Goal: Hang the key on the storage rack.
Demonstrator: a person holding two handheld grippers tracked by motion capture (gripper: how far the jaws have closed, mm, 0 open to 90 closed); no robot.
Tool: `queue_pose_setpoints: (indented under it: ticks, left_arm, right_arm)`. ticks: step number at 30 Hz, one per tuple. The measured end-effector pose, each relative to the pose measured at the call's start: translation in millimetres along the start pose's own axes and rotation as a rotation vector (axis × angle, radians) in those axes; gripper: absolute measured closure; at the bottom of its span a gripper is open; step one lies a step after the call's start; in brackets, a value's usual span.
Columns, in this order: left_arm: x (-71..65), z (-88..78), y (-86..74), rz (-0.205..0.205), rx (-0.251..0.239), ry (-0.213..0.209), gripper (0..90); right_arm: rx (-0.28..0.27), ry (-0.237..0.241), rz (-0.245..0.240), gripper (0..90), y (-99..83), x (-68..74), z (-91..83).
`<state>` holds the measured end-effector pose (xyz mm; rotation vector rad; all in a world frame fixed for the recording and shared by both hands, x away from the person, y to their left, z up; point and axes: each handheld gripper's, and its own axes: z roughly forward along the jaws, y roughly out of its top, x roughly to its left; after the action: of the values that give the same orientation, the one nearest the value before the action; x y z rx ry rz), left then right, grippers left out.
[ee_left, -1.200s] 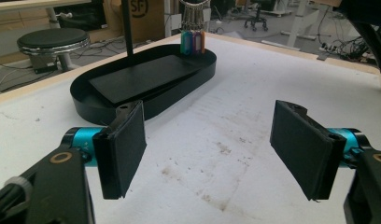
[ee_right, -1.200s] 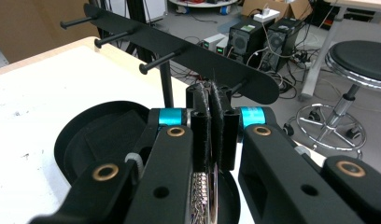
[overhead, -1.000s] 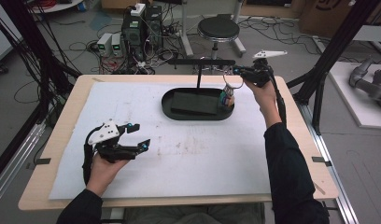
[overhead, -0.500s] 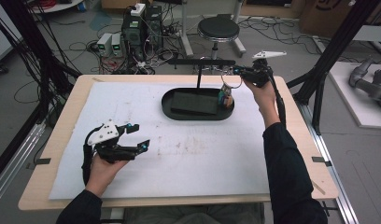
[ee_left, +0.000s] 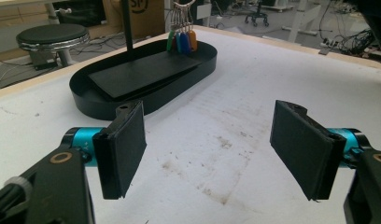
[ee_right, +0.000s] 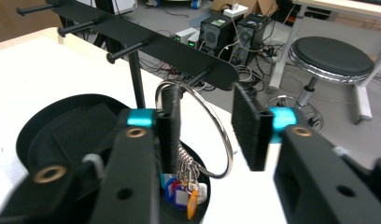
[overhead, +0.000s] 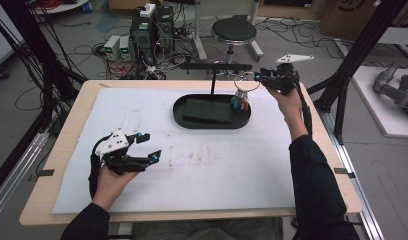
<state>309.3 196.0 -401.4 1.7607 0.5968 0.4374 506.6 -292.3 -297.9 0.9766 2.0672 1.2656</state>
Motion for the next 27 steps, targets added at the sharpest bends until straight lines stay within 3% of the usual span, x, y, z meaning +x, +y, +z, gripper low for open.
queue_pose_setpoints:
  ticks: [7,11,15,17,27]
  left_arm:
    - [3.9,-1.2,-1.2,-0.002,0.011,0.012,26.7]
    - [7.0,-3.8,-1.9,-0.013,0.003,0.029,26.5]
    - [10.0,-6.5,-2.7,-0.024,0.000,0.049,26.0]
    - [10.8,-7.2,-2.8,-0.029,0.002,0.058,26.0]
    - [11.6,-1.0,0.4,-0.014,0.012,0.074,25.9]
  right_arm:
    - [-0.001,0.022,0.008,48.6,-2.6,1.7,-33.2]
    - [-0.048,0.030,0.001,46.4,-9.3,6.1,-57.5]
    - [-0.054,0.050,0.005,41.5,-18.8,10.4,-78.7]
    - [-0.090,0.056,0.003,41.7,-24.8,14.5,-90.1]
    - [-0.124,0.074,0.002,35.3,-58.7,32.9,-128.3]
